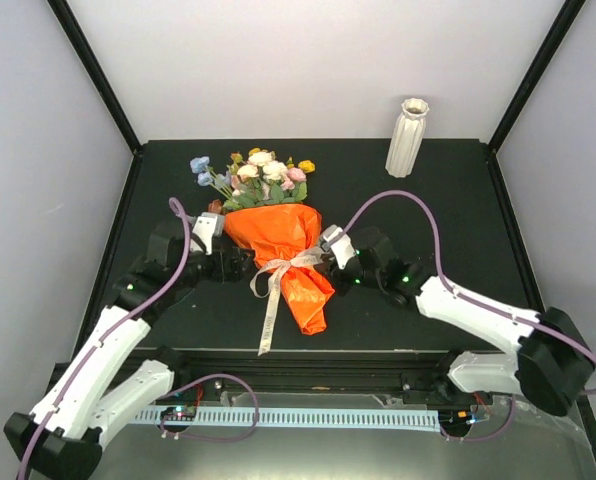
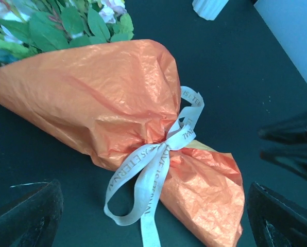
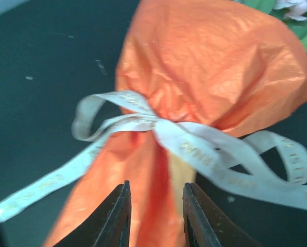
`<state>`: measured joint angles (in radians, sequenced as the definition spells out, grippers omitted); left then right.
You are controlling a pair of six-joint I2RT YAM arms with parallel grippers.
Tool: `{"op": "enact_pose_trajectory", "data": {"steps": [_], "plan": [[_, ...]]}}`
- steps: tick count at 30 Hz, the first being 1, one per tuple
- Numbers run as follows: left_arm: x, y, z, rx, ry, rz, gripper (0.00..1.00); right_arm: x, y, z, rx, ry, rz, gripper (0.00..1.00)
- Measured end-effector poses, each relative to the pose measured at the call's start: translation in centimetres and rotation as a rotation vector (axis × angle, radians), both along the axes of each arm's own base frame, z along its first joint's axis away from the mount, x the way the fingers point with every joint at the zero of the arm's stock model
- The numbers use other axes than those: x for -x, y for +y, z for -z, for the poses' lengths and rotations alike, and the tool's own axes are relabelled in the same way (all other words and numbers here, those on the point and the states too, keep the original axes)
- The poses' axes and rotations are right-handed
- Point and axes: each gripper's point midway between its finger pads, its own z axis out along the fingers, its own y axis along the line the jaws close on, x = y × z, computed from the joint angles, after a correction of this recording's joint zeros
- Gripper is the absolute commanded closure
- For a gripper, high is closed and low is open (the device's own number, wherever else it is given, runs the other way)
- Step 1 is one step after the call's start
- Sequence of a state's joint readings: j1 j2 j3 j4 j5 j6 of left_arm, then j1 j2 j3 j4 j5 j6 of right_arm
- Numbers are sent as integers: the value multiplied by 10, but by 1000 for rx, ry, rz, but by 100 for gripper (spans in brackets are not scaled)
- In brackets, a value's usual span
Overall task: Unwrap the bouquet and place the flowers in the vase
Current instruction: Move the fake flower to the center of the board.
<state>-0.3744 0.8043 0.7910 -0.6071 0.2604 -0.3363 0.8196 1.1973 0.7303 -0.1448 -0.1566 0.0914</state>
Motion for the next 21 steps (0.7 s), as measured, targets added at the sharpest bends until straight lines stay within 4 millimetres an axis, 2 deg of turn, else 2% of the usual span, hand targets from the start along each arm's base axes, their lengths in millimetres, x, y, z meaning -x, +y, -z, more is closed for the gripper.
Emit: {"op": "enact_pose_trajectory", "data": {"steps": [5, 9, 11, 14, 18, 21], "plan": [[10, 12, -8, -38, -89, -11, 1, -41, -11, 38, 132, -68, -16, 68], [14, 18, -6, -58, -116, -23, 1, -60, -9, 61, 250, -95, -85, 67], [13, 22, -7, -70, -130, -38, 1, -61, -2, 59, 257, -113, -134, 68], [11, 26, -7, -87, -137, -56, 1, -53, 11, 46, 207, -143, -226, 66], [9, 30, -6, -104, -140, -77, 1, -37, 29, 29, 161, -213, -325, 65], [8, 37, -6, -125, -147, -111, 1, -23, 45, 25, 162, -241, -392, 65]]}}
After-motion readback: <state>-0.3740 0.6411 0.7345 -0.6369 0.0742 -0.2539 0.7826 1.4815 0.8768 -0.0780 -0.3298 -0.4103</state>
